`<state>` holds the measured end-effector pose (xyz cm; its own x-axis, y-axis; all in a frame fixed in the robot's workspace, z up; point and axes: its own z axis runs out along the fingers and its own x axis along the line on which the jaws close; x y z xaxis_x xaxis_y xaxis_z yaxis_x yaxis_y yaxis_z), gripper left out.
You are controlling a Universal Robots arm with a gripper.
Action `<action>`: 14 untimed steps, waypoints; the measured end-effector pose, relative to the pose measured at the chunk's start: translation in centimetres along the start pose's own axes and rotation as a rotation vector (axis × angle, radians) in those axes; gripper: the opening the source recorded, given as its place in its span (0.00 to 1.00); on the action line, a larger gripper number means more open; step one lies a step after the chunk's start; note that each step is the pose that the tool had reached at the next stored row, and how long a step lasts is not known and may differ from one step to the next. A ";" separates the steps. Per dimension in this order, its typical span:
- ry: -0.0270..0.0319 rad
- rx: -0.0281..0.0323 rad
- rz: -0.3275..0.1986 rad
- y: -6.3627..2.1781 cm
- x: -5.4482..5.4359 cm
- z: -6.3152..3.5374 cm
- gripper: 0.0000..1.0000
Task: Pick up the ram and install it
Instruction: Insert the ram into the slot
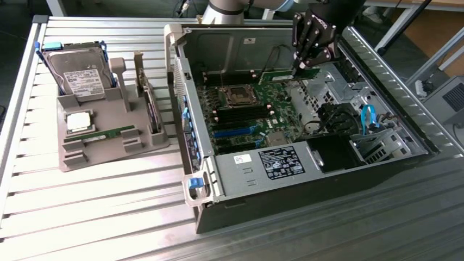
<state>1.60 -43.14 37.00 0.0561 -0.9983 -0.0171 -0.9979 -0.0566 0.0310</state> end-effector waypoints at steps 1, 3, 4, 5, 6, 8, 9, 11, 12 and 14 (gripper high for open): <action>0.0000 0.0000 0.000 0.02 0.0 0.04 0.11; 0.0001 0.0000 0.000 0.17 -0.1 0.18 0.11; -0.0001 0.0000 0.000 0.19 -0.1 0.24 0.11; 0.0000 0.0000 0.000 0.23 -0.2 0.36 0.11; 0.0000 0.0000 0.000 0.29 -0.3 0.52 0.11; 0.0000 0.0000 0.000 0.31 -0.3 0.60 0.11; 0.0000 0.0000 0.000 0.33 -0.4 0.65 0.11; 0.0000 0.0000 0.000 0.36 -0.4 0.78 0.11; 0.0000 0.0000 0.000 0.37 -0.5 0.79 0.11; 0.0000 0.0000 0.000 0.39 -0.5 0.85 0.11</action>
<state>1.15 -42.64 36.17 0.0561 -0.9983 -0.0170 -0.9979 -0.0566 0.0310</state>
